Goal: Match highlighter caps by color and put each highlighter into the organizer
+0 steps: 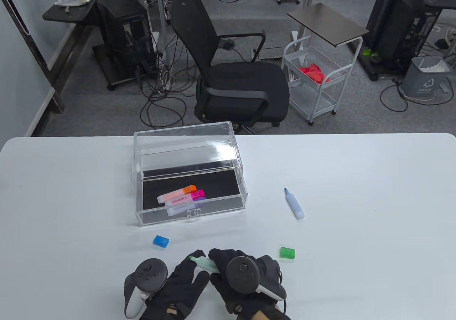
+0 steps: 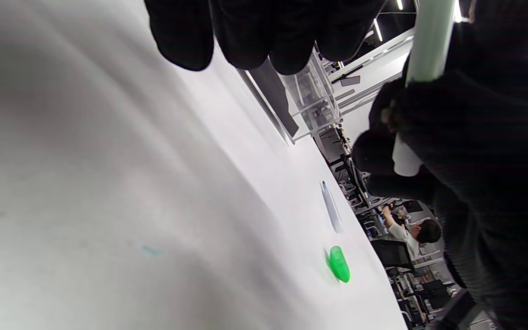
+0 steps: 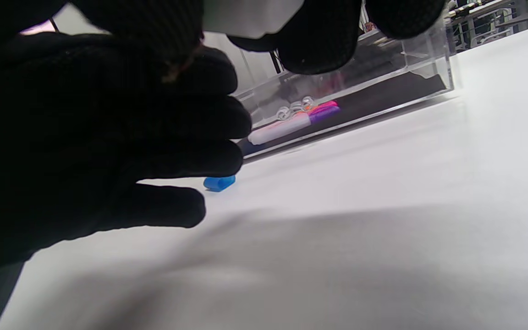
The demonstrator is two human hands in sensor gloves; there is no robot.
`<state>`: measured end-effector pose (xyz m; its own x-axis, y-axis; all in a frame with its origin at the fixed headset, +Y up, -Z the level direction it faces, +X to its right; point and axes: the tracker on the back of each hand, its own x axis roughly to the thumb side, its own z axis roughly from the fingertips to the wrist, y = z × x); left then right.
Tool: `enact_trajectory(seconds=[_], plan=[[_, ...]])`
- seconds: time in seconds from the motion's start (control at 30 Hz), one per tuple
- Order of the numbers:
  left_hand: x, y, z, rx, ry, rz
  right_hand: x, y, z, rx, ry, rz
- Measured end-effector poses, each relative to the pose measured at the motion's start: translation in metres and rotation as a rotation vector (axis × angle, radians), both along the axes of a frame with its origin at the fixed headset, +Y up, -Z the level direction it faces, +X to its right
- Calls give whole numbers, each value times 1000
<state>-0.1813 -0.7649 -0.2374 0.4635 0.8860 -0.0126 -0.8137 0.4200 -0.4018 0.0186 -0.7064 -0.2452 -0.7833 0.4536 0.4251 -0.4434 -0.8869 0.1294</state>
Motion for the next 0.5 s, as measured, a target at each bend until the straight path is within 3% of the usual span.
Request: enact_trajectory(seconds=[0.5], plan=[[-3, -1, -3, -13, 41, 146, -15, -3, 8, 56, -3, -45]])
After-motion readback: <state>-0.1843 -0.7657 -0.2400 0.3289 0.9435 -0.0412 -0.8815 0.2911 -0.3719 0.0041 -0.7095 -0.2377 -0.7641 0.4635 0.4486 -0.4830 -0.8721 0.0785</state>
